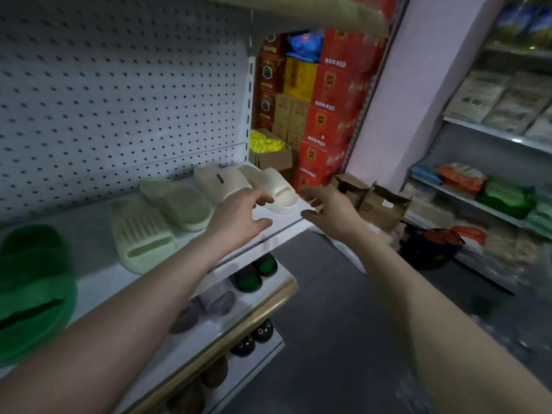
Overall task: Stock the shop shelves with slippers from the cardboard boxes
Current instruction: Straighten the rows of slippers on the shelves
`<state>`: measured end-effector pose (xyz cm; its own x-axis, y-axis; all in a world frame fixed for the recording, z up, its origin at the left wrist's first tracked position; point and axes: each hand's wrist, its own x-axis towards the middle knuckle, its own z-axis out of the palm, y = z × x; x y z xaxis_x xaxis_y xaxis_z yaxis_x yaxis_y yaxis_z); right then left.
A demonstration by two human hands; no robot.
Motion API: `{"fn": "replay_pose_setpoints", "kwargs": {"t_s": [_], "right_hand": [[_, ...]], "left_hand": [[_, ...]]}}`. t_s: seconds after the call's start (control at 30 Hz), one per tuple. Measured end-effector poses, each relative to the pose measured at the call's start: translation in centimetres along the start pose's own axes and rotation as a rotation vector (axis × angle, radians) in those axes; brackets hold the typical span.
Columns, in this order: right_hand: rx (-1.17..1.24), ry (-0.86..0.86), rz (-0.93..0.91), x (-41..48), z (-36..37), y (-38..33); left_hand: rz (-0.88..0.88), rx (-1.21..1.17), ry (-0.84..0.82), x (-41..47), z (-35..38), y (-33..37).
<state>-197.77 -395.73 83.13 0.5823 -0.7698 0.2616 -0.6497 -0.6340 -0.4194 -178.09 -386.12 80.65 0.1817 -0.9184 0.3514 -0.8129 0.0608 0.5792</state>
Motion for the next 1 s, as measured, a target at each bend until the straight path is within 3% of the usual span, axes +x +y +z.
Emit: {"fn": "replay_pose_setpoints", "kwargs": {"t_s": [0.37, 0.7, 1.0], "right_hand": [[0.132, -0.161, -0.237, 14.4, 6.4, 6.8], [0.000, -0.381, -0.460, 21.2, 8.7, 9.2], [-0.049, -0.367, -0.512, 22.8, 10.0, 10.5]], "left_hand": [[-0.321, 0.286, 0.174, 7.8, 3.9, -5.7], [-0.576, 0.572, -0.020, 13.7, 6.5, -8.0], [-0.647, 0.554, 0.042, 14.6, 6.7, -9.2]]}}
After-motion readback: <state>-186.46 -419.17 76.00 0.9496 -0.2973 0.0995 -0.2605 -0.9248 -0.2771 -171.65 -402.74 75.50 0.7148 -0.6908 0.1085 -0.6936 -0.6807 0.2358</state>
